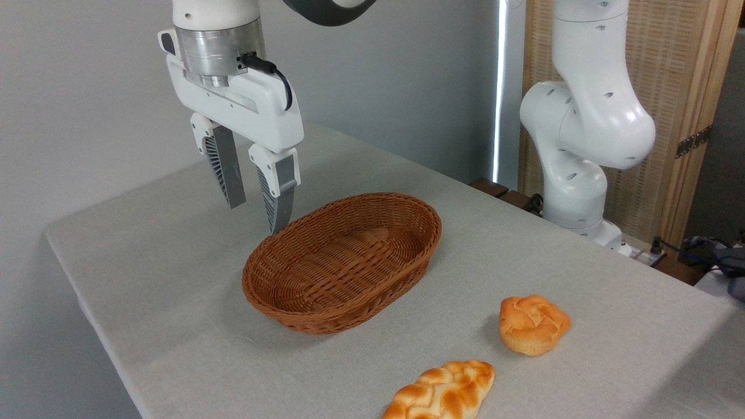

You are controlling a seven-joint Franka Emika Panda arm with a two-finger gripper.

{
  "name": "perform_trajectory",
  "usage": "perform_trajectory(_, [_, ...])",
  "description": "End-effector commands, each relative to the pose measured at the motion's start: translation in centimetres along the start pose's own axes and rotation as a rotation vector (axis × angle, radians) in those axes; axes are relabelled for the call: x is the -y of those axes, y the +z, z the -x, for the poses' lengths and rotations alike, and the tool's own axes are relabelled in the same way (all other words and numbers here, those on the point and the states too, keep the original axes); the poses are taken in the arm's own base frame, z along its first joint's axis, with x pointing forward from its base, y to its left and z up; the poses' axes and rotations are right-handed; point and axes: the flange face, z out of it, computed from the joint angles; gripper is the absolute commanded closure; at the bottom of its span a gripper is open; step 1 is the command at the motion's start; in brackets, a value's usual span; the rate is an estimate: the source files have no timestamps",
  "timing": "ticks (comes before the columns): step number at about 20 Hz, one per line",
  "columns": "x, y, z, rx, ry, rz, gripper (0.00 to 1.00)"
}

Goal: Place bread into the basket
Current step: 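Move the open gripper over the basket toward the braided bread roll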

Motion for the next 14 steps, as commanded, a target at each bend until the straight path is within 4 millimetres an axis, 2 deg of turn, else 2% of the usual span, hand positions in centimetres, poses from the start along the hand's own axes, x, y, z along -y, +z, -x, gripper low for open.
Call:
perform_trajectory(1, [1.0, -1.6, 0.7, -0.087, -0.062, 0.061, 0.00])
perform_trajectory(6, [2.9, -3.1, 1.7, -0.113, -0.096, 0.043, 0.00])
perform_trajectory(14, [2.7, -2.9, 2.0, -0.097, -0.091, 0.043, 0.00])
